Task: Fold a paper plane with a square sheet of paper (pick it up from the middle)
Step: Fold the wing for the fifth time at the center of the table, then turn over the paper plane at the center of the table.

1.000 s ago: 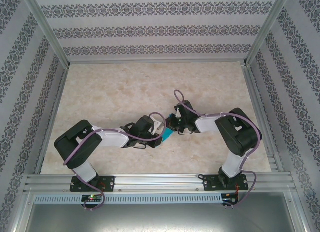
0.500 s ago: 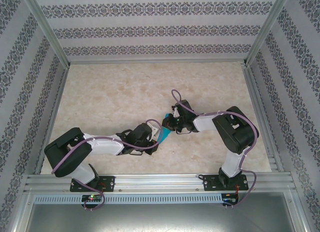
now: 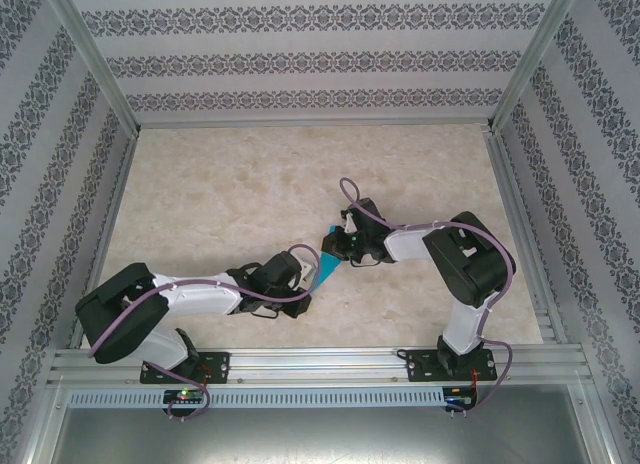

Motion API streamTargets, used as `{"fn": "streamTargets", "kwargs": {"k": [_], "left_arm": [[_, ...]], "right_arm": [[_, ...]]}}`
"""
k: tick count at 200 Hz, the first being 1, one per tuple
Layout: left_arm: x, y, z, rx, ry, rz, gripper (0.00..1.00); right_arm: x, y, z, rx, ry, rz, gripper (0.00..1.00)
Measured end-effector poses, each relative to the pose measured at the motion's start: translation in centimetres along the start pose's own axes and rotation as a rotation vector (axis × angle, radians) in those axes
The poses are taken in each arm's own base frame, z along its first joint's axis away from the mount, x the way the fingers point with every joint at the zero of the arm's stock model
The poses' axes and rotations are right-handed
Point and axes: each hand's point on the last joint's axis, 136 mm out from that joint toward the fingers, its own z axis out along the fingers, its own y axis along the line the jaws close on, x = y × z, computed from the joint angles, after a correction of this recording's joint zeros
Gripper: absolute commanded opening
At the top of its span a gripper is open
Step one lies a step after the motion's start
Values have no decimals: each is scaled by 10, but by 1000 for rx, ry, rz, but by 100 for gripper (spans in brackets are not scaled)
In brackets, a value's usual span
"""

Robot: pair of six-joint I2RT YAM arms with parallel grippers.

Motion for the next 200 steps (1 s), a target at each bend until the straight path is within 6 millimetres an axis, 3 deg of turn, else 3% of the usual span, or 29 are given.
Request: {"fn": "streamTargets", "kwargs": {"k": [26,48,82,106,141,200], "left_arm": [[1,-4,-5,-11,38,-2,17],[-11,-12,-14,-8,31,5,25],[-39,-24,-32,-24,-17,39,38],[-54,-26,-38,-52,-36,69,45],[-64,-23,-24,-94,-8,97,52],[-59,-10,4,-152,68,102,46]], "right_arm": [[0,1,-2,13,1,-1,19],[0,9,-15,14,-8,-11,25],[-17,37,-56,-39,-88,-59,37],[-28,43,-83,-51,-140,-80,44],[-31,27,-110,-31,-179,-62,48],[-17,-7,-124,12,-181,-7,51]]}}
